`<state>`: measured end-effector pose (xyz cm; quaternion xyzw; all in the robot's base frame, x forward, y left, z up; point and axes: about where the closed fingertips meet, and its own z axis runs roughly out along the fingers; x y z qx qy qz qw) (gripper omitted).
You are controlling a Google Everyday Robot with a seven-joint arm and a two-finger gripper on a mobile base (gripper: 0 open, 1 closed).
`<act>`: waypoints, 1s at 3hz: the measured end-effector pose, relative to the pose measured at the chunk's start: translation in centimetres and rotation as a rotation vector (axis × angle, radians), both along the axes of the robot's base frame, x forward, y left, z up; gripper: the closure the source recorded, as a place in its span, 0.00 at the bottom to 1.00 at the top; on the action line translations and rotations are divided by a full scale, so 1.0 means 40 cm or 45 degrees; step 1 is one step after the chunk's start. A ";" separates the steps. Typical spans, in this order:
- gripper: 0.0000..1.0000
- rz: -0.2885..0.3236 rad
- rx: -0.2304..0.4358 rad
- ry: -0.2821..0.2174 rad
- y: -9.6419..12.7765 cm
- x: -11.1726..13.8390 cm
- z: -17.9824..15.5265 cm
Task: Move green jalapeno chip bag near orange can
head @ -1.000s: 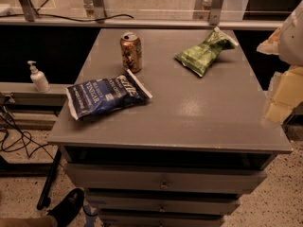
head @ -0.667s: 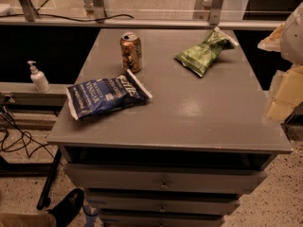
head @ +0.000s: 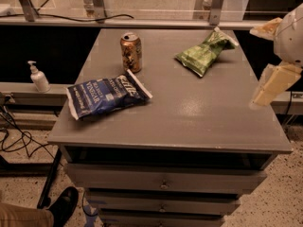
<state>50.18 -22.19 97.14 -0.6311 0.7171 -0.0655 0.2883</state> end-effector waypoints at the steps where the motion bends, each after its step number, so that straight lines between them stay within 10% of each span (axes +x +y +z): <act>1: 0.00 0.040 0.080 -0.194 0.010 0.177 0.022; 3: 0.00 0.059 0.155 -0.245 0.050 0.522 -0.056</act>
Offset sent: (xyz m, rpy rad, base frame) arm 0.2418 0.0243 -0.0089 0.1638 -0.2658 0.0599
